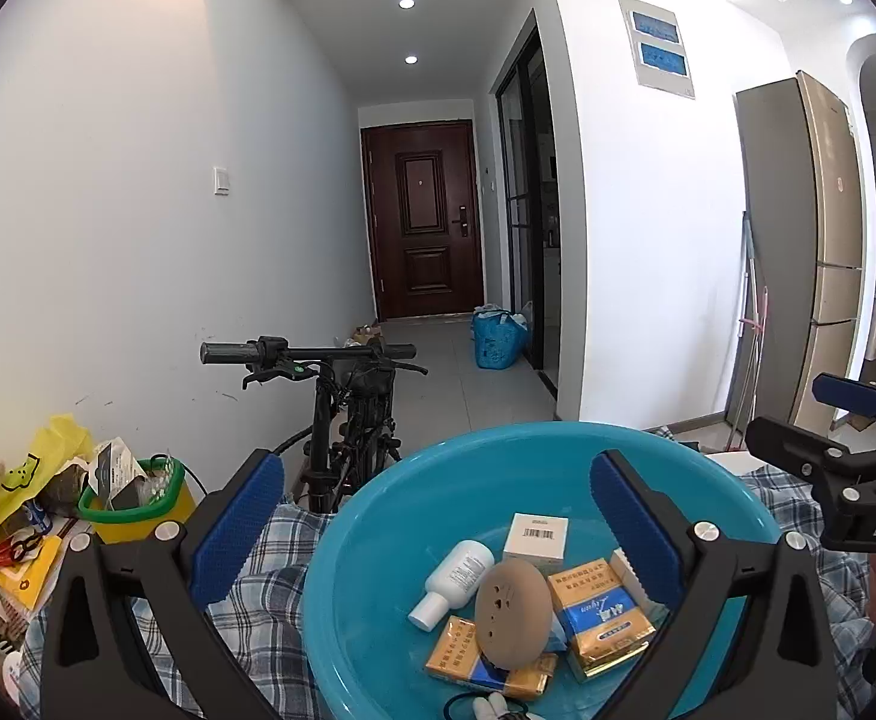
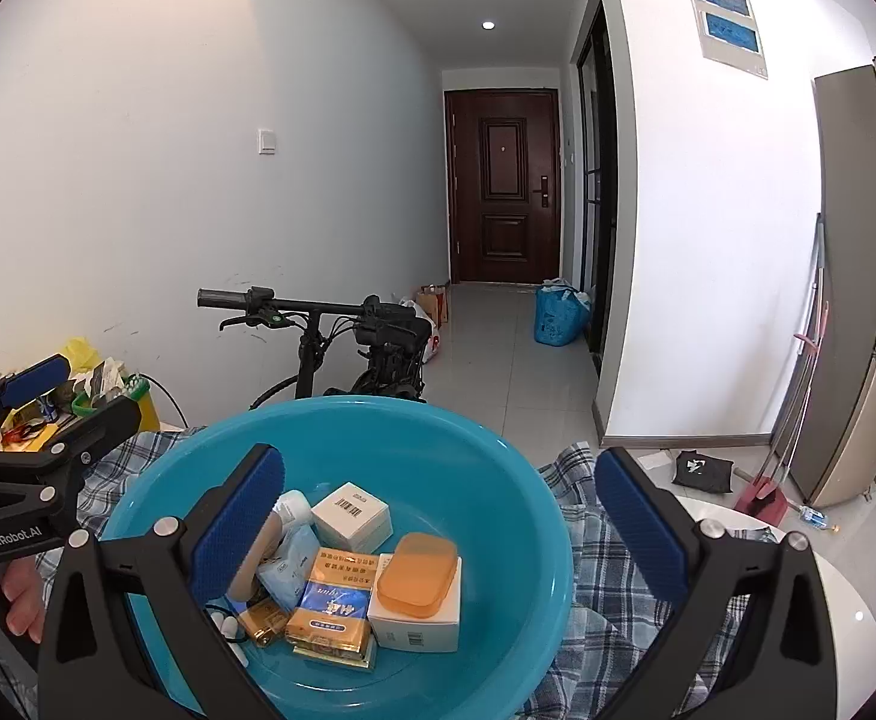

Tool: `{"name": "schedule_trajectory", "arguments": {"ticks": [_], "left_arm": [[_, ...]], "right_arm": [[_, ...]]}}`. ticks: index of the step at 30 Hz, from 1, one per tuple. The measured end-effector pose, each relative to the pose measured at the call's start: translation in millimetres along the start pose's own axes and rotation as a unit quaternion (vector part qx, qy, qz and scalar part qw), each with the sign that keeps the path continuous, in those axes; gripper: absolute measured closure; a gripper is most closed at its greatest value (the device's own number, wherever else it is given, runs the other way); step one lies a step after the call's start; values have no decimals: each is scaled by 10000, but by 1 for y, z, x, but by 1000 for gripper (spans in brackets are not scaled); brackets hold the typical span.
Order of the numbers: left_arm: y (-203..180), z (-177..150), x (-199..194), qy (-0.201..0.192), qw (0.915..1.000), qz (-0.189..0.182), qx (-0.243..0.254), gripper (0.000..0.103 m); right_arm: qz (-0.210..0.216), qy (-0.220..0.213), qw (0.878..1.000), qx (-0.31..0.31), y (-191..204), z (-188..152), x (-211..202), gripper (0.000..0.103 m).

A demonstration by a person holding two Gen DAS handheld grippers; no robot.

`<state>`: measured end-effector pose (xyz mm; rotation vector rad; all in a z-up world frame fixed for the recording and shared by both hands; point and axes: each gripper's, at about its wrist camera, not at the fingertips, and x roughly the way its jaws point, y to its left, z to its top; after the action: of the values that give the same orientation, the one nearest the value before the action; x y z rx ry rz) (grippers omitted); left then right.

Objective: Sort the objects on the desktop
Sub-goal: 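Withdraw both tools from the basin back over the table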

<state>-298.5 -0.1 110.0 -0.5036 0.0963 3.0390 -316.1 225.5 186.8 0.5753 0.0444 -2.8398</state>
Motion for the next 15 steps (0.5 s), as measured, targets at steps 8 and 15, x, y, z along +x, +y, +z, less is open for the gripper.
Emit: {"name": "schedule_trajectory", "arguments": {"ticks": [8, 15], "left_arm": [[3, -5, -71, -155, 9999, 24, -65, 0], [21, -4, -140, -109, 9974, -349, -629, 0]], "right_arm": [[139, -168, 9996, -172, 15, -4, -53, 0], [283, -376, 9984, -313, 30, -17, -108, 0]]}}
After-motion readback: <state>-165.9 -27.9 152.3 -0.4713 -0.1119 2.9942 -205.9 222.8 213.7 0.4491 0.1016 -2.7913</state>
